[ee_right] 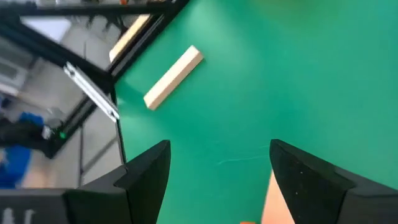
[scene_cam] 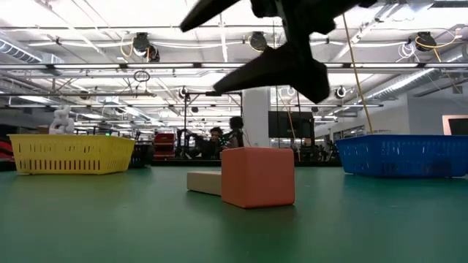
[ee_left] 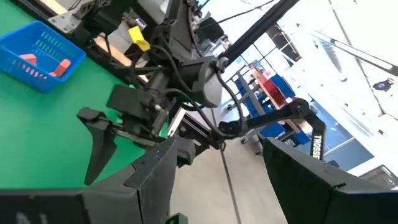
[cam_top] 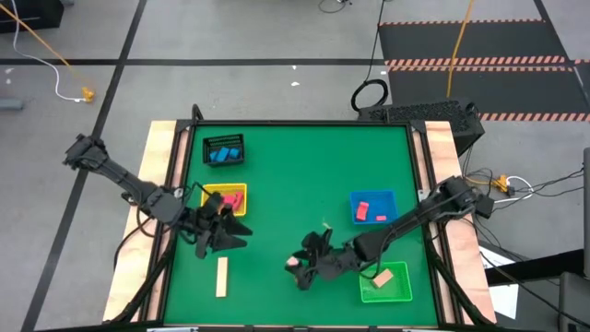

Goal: Sort & place blocks by color
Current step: Put the right brown block into the green bin

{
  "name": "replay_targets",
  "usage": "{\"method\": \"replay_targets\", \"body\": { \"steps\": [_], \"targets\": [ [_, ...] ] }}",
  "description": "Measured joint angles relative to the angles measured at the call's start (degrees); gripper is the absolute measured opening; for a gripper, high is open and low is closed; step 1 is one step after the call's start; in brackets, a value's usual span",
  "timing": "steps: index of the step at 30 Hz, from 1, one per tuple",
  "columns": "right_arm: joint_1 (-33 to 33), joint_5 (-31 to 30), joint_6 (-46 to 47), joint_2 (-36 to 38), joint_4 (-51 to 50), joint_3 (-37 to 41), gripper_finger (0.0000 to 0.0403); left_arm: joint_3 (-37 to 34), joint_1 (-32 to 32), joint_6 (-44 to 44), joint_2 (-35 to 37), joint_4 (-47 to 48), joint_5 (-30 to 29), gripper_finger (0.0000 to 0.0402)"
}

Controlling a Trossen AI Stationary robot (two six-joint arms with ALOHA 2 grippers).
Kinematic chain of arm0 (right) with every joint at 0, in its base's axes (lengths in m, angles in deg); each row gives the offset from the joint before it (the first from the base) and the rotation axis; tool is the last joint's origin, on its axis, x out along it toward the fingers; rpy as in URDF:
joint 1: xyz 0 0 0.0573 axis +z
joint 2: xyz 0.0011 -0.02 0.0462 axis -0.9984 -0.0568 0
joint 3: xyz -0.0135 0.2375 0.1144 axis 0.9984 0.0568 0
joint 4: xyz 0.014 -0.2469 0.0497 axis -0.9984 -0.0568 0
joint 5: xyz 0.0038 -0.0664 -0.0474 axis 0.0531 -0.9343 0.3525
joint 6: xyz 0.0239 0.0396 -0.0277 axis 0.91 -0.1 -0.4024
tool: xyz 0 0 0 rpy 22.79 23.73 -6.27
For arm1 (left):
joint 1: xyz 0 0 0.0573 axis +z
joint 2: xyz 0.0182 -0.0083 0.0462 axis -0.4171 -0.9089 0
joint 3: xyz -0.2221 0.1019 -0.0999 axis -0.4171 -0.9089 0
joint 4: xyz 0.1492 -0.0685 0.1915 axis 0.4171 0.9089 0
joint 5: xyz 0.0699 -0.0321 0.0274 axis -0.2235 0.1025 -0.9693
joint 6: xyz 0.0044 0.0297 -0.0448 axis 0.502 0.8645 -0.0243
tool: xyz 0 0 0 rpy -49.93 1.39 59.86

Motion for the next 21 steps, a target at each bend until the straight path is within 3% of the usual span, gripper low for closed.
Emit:
{"method": "replay_targets", "body": {
  "steps": [7, 14, 21],
  "targets": [
    [0.2, -3.19, -6.47, -3.3, -12.43, -5.68, 0.0263, 0.0, -3.37, 0.14, -0.08, 0.33, -3.28, 0.0239],
    [0.79, -2.99, -1.83, -6.54, -13.77, -5.73, 0.0263, 0.0, -6.48, -0.31, -0.13, 0.35, -7.0, 0.0239],
    [2.21, -3.39, -4.92, -8.71, -13.54, -7.88, 0.0263, 0.0, -8.36, -0.46, -0.1, 0.68, -9.68, 0.0239]
  ]
}}
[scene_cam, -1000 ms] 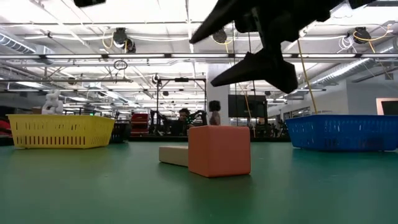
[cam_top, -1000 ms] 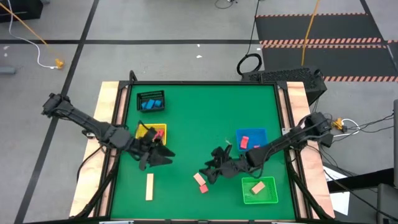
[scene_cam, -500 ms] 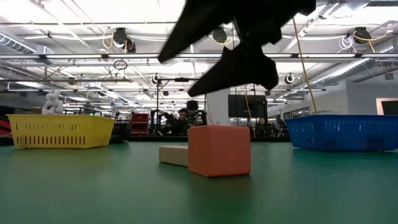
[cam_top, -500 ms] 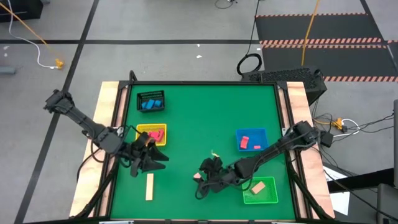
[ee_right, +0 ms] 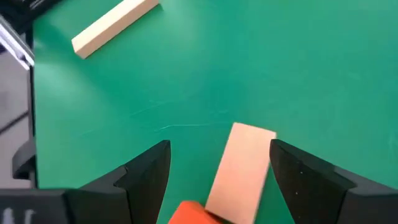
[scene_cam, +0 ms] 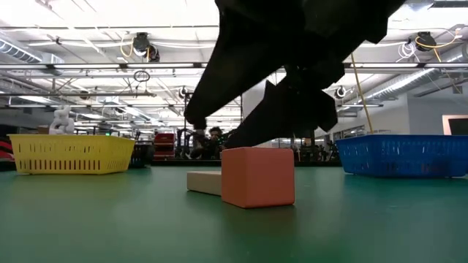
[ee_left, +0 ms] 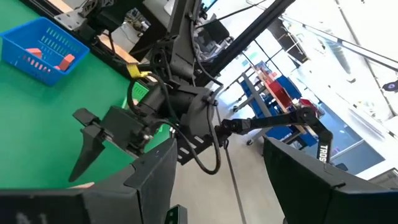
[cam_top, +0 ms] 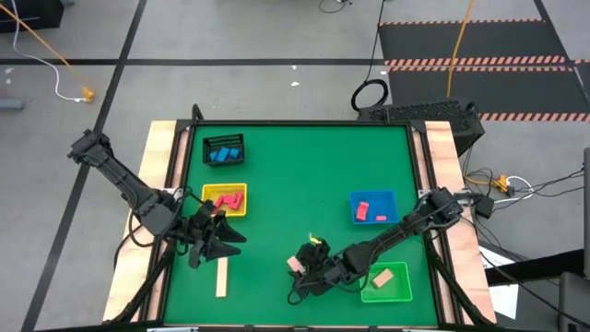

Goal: Sort & place blocks by color
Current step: Put the right brown block into the green bin

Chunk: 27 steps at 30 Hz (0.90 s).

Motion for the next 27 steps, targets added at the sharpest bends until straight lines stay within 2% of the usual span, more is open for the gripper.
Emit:
{"method": "replay_targets", "body": {
  "steps": [5, 10, 13, 21, 27],
  "targets": [
    [0.89, -2.72, -7.11, -3.03, -0.32, -2.16, 0.0263, 0.0, -0.55, -0.03, 0.0, 0.33, -0.17, 0.0239],
    [1.02, -3.5, -11.02, -7.09, -0.17, -5.53, 0.0263, 0.0, -1.25, -0.39, 0.0, 0.94, -1.34, 0.0239],
    [0.98, -5.95, -12.44, -8.17, -0.35, -6.36, 0.0263, 0.0, -1.74, -0.39, 0.0, 1.21, -2.06, 0.0239],
    [1.0, -7.84, -14.37, -6.22, -0.9, -6.35, 0.0263, 0.0, -2.03, -0.44, 0.0, 2.54, -2.12, 0.0239],
    [1.41, -13.19, -16.25, -3.11, -4.66, -6.37, 0.0263, 0.0, -2.03, 0.49, 0.0, 2.67, -2.12, 0.0239]
  ]
}}
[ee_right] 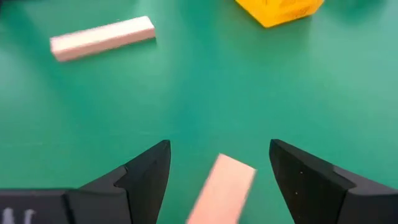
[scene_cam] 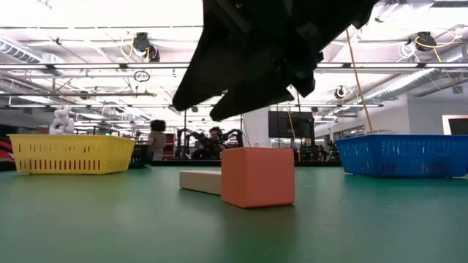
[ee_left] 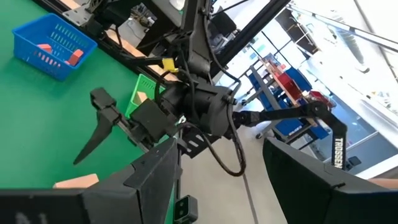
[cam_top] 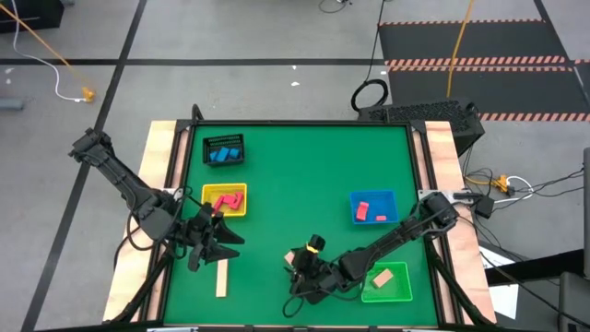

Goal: Sort & place blocks by color
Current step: Put the right brown block into the green bin

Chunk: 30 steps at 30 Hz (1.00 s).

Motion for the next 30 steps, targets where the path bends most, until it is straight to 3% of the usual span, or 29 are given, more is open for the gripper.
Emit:
{"method": "replay_targets", "body": {
  "steps": [5, 19, 23, 29, 30],
  "targets": [
    [-0.55, 3.07, 4.53, -1.18, -0.22, -0.02, 0.0263, 0.0, 0.0, 0.69, 0.0, 0.03, 0.0, 0.0239],
    [-1.23, 3.89, 8.01, -6.09, -2.83, 0.0, 0.0254, 0.0, 0.0, 0.91, 0.0, 1.03, -1.03, 0.0239],
    [-1.24, 5.08, 11.1, -7.37, -2.88, -0.15, 0.0218, 0.0, 0.0, 0.86, 0.0, 1.2, -1.4, 0.0239],
    [-1.26, 5.76, 14.94, -7.17, -3.59, -0.1, 0.0115, 0.0, 0.15, 1.18, 0.0, 1.64, -2.49, 0.0239],
    [-1.27, 5.93, 14.99, -7.05, -3.54, -0.08, 0.0112, 0.0, 0.3, 1.36, 0.0, 1.64, -2.5, 0.0239]
  ]
}}
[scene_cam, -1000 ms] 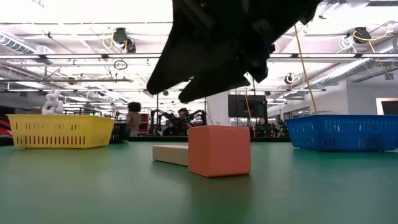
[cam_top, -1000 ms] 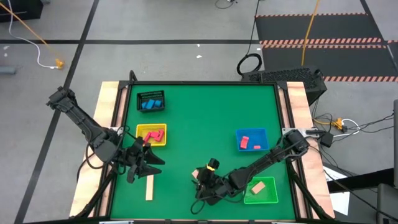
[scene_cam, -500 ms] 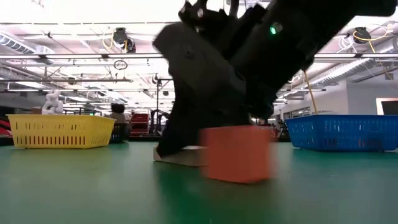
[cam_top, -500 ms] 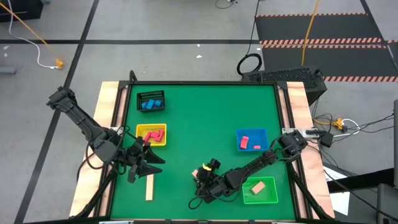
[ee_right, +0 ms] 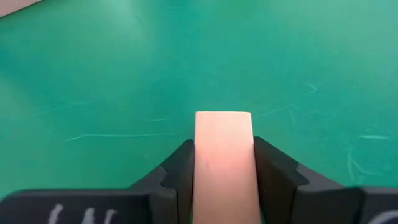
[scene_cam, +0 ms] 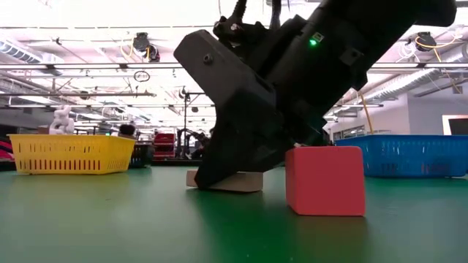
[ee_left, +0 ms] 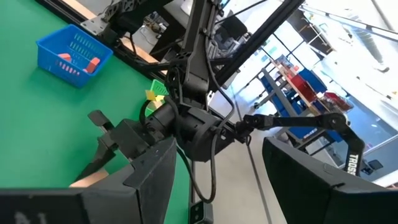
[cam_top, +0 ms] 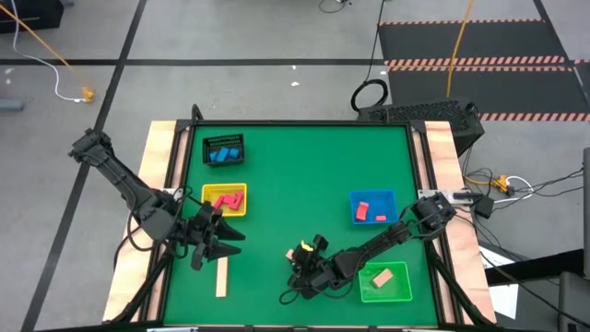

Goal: Sort & place blocks by color
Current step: Put the right brown block into the green bin

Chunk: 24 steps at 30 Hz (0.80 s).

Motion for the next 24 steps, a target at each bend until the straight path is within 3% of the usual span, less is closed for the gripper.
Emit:
{"method": "replay_targets", "body": {
  "steps": [6, 12, 24],
  "targets": [
    [-0.62, 3.02, -1.27, 2.69, -0.62, 0.25, 0.0112, 0.0, 0.78, 0.1, 0.0, -0.02, -0.04, 0.0239],
    [-2.11, 6.41, -4.65, 10.01, -3.51, 0.27, 0.0112, 0.0, 1.95, -0.73, 0.0, 0.04, -0.02, 0.0239],
    [-2.71, 17.62, -2.01, 30.45, -25.21, 0.39, 0.0112, 0.0, 3.25, -2.23, 0.0, 1.81, 1.02, 0.0239]
  ]
}}
